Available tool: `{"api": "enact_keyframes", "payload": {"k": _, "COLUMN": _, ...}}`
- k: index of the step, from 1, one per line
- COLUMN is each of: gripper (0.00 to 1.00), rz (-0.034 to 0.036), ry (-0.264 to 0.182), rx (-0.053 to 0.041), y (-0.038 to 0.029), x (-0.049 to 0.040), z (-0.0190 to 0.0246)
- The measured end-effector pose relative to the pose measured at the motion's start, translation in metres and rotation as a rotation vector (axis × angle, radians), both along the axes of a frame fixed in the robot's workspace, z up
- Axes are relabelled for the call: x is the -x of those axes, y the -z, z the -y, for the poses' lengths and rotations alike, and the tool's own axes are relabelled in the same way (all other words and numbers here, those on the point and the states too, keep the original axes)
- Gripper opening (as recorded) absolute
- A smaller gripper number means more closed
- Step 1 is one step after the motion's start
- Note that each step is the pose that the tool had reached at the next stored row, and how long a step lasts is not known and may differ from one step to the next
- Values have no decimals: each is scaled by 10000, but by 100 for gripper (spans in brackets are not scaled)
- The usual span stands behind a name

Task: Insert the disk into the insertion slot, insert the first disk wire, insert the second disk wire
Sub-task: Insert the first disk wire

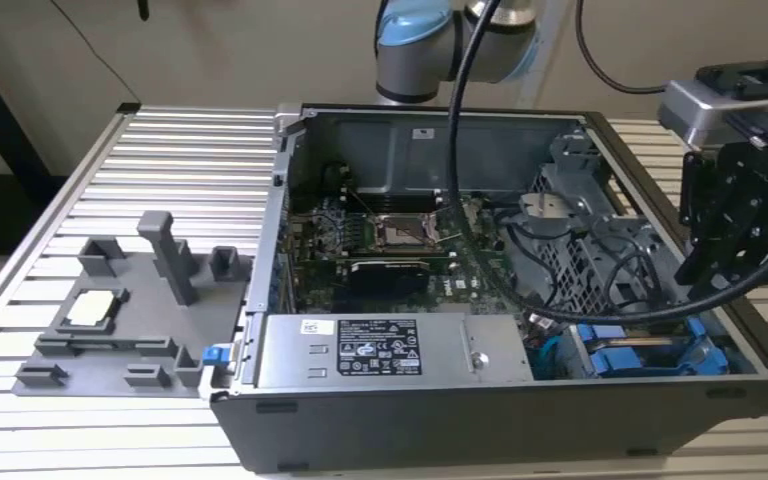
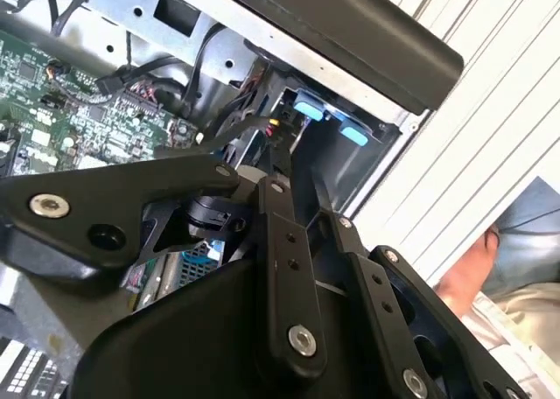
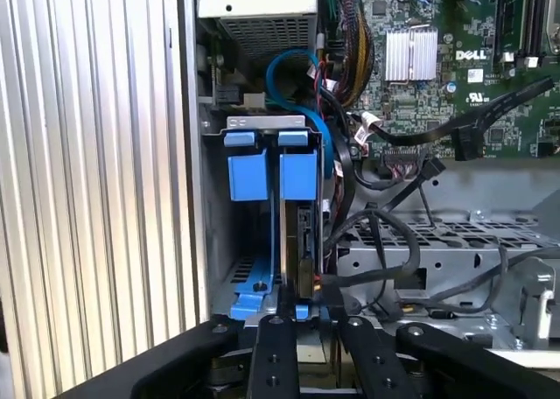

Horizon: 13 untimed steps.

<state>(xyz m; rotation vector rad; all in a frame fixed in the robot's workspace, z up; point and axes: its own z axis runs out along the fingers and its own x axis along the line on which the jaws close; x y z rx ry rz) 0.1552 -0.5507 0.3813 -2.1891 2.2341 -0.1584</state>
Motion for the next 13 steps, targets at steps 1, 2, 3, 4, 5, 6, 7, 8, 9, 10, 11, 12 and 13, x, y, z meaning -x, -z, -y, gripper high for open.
{"api": "enact_keyframes", "payload": {"k": 1, "gripper": 26, "rz": 0, "ry": 0, "rx": -4, "y": 1, "x": 0, "z": 0}}
{"api": "enact_keyframes", "payload": {"k": 2, "gripper": 26, "rz": 0, "ry": 0, "rx": -6, "y": 1, "x": 0, "z": 0}}
{"api": "enact_keyframes", "payload": {"k": 3, "gripper": 26, "rz": 0, "ry": 0, "rx": -6, "y": 0, "x": 0, "z": 0}}
{"api": "enact_keyframes", "payload": {"k": 4, "gripper": 26, "rz": 0, "ry": 0, "rx": -3, "y": -4, "x": 0, "z": 0}}
{"api": "enact_keyframes", "payload": {"k": 5, "gripper": 26, "rz": 0, "ry": 0, "rx": -3, "y": -6, "x": 0, "z": 0}}
{"api": "enact_keyframes", "payload": {"k": 6, "gripper": 26, "rz": 0, "ry": 0, "rx": -3, "y": -6, "x": 0, "z": 0}}
{"api": "enact_keyframes", "payload": {"k": 7, "gripper": 26, "rz": 0, "ry": 0, "rx": -3, "y": -7, "x": 0, "z": 0}}
{"api": "enact_keyframes", "payload": {"k": 8, "gripper": 26, "rz": 0, "ry": 0, "rx": -3, "y": -8, "x": 0, "z": 0}}
{"api": "enact_keyframes", "payload": {"k": 9, "gripper": 26, "rz": 0, "ry": 0, "rx": -2, "y": -9, "x": 0, "z": 0}}
{"api": "enact_keyframes", "payload": {"k": 10, "gripper": 26, "rz": 0, "ry": 0, "rx": -3, "y": -9, "x": 0, "z": 0}}
{"api": "enact_keyframes", "payload": {"k": 11, "gripper": 26, "rz": 0, "ry": 0, "rx": -3, "y": -10, "x": 0, "z": 0}}
{"api": "enact_keyframes", "payload": {"k": 12, "gripper": 26, "rz": 0, "ry": 0, "rx": -3, "y": -11, "x": 0, "z": 0}}
{"api": "enact_keyframes", "payload": {"k": 13, "gripper": 26, "rz": 0, "ry": 0, "rx": -3, "y": -11, "x": 0, "z": 0}}
